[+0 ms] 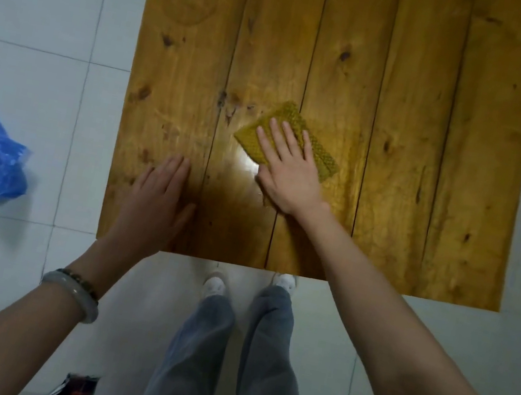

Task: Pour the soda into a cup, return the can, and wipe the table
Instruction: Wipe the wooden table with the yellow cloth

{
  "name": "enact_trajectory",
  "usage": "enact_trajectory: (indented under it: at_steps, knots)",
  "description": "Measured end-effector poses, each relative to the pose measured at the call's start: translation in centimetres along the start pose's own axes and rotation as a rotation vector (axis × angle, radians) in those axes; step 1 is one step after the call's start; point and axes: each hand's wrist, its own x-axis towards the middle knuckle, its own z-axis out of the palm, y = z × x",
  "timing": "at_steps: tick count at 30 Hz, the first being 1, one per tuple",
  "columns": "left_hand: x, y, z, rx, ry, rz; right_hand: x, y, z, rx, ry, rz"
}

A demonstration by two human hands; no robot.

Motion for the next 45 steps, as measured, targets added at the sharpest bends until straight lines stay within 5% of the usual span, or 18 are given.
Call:
enact_trajectory:
  at_steps: [10,15,21,25,30,37,45]
  knots:
    - [5.1,8.8,1.7,0.082,-0.081,0.108,-6.9,13.4,1.4,0.188,0.065,0.448]
    - [6.6,12.6,2.4,0.115,-0.09,0.155,-12.2,11.7,3.2,0.24,0.085,0.666]
    - [7.2,14.3,2.7,0.144,-0.053,0.147,-14.6,3.4,5.2,0.279,0.128,0.366]
    - [7.1,15.2,2.7,0.155,-0.066,0.146,-17.8,6.4,6.4,0.259,0.111,0.163]
    - [7.0,17.4,3.6,0.157,-0.088,0.17,-23.0,15.6,7.3,0.088,0.036,0.439]
    - [7.6,20.0,4.1,0.18,-0.119,0.138,-21.2,22.5,5.6,0.282,0.081,0.969]
    - [10.1,21.3,4.0,0.173,-0.083,0.076,-13.0,15.2,3.8,0.31,0.104,0.582]
